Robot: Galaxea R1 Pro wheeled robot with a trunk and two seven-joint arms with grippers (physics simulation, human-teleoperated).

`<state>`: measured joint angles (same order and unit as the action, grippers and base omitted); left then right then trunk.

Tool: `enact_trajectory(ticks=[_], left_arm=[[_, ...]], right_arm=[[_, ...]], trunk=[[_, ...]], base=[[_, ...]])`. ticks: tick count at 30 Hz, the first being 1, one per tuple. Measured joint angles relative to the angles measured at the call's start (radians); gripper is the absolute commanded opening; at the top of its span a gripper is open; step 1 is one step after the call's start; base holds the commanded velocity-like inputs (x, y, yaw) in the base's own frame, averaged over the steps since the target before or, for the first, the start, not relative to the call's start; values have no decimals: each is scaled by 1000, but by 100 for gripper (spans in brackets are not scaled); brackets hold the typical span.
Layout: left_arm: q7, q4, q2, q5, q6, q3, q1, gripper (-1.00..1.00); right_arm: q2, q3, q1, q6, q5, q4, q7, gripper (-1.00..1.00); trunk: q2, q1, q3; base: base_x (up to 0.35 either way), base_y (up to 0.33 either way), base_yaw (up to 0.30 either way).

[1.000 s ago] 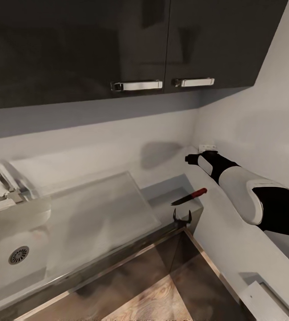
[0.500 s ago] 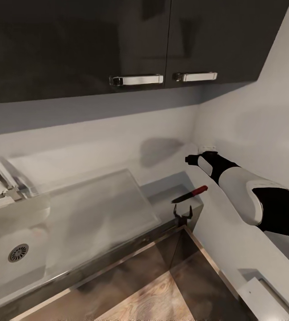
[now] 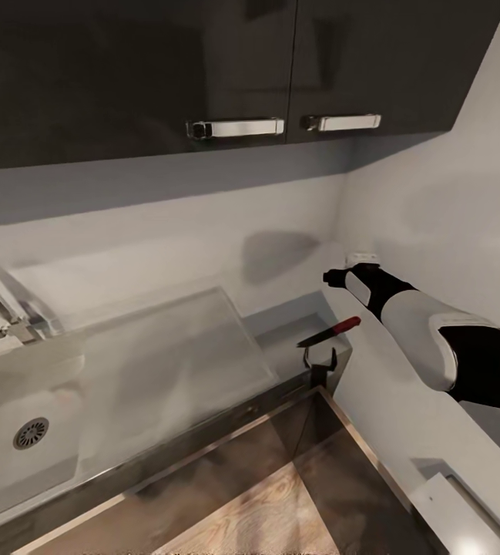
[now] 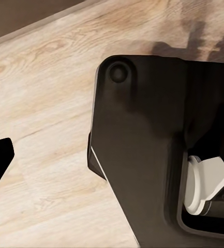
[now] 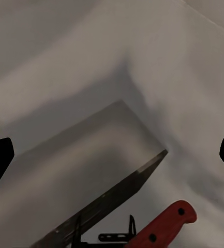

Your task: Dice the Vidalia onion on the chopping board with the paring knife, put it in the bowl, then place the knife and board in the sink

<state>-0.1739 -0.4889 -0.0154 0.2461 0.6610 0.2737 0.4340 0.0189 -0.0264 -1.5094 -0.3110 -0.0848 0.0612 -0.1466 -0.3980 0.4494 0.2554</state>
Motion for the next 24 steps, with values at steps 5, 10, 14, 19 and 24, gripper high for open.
enact_trajectory(ticks=[5,10,14,19,24], left_arm=[[0,0,0,0,0,0,0,100],[0,0,1,0,0,0,0,100],[0,0,1,0,0,0,0,100],[0,0,0,0,0,0,0,100],[0,0,1,0,0,0,0,100]], right_arm=[[5,0,0,0,0,0,0,100],[6,0,0,0,0,0,0,100],[6,0,0,0,0,0,0,100],[6,-1,0,0,0,0,0,100],[6,-1,0,0,0,0,0,100]], trunk=[[0,0,8],[0,0,16],[0,0,22],[0,0,30],[0,0,38]], base=[[0,0,0],[0,-36,0],[0,-54,0],[0,-11,0],[0,-2,0]])
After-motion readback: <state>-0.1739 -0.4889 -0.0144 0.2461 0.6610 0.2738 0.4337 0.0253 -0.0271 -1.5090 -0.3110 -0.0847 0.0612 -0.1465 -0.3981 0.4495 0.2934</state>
